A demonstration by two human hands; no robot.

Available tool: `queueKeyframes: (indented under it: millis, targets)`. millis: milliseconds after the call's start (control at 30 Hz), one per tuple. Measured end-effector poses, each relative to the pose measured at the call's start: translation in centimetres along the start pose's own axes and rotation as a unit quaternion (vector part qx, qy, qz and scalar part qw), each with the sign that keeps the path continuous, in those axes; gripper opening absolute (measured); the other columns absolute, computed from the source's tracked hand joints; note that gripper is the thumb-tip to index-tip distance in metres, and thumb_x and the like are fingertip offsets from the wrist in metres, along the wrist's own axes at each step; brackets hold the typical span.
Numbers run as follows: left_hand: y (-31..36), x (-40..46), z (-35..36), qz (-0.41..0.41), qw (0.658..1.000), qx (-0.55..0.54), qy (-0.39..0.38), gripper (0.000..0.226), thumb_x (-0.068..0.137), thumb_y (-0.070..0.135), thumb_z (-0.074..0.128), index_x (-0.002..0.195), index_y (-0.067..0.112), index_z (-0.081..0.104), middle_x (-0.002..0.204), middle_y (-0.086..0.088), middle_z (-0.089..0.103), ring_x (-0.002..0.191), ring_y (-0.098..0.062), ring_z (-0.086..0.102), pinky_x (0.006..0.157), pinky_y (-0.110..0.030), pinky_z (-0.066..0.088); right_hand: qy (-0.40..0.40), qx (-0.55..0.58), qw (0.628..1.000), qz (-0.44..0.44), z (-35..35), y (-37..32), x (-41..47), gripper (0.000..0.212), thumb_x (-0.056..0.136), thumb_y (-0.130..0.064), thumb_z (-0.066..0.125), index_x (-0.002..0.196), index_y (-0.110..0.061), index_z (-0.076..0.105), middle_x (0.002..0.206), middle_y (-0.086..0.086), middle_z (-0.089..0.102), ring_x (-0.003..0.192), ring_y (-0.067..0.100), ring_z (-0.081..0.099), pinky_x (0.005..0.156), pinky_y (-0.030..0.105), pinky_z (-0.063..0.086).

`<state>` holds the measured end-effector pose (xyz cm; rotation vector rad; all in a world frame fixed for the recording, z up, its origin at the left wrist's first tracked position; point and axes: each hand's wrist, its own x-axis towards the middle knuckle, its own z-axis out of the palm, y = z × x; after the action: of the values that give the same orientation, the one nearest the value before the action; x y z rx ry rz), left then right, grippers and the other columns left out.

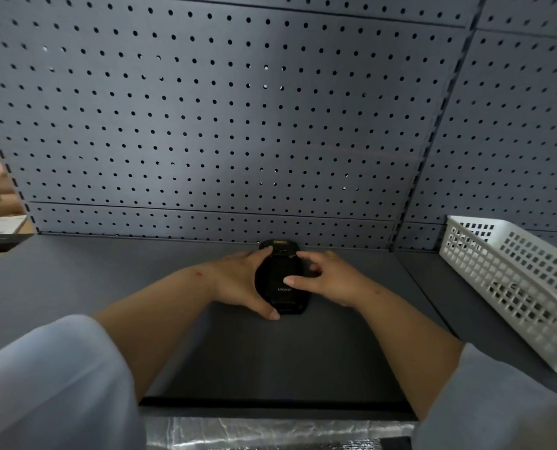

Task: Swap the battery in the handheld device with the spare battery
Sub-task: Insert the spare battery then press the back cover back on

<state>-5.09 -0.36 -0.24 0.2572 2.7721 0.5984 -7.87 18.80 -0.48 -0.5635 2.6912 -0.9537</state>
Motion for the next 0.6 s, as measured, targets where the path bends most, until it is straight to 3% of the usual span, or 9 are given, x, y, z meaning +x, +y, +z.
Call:
queueKeyframes:
  millis: [133,600]
  targets:
    - [0.7,0.1,-0.7,0.003,0.999,0.047,-0.014,0.12,0.052,0.057,0.078,0.144,0.032,0.005,0.15,0.001,0.023,0.135,-0.02,0.026,0.113,-0.036,0.026,0.003,-0.002,1.0,-0.001,0.1,0.1,0.0,0.074,0.077,-0.05,0.063,0.14,-0.025,0.033,0.139,0.008,0.036,0.126,0.02,0.045,0.099,0.027,0.034]
    - [1.9,0.5,-1.9,-0.012,0.988,0.151,-0.018,0.119,0.044,0.065,0.077,0.139,0.027,0.017,0.138,0.0,0.038,0.124,-0.019,0.04,0.106,-0.036,0.038,-0.012,-0.025,1.0,0.008,0.1,0.0,0.2,0.076,0.078,-0.051,0.062,0.142,-0.025,0.03,0.139,0.01,0.036,0.126,0.023,0.044,0.103,0.031,0.035]
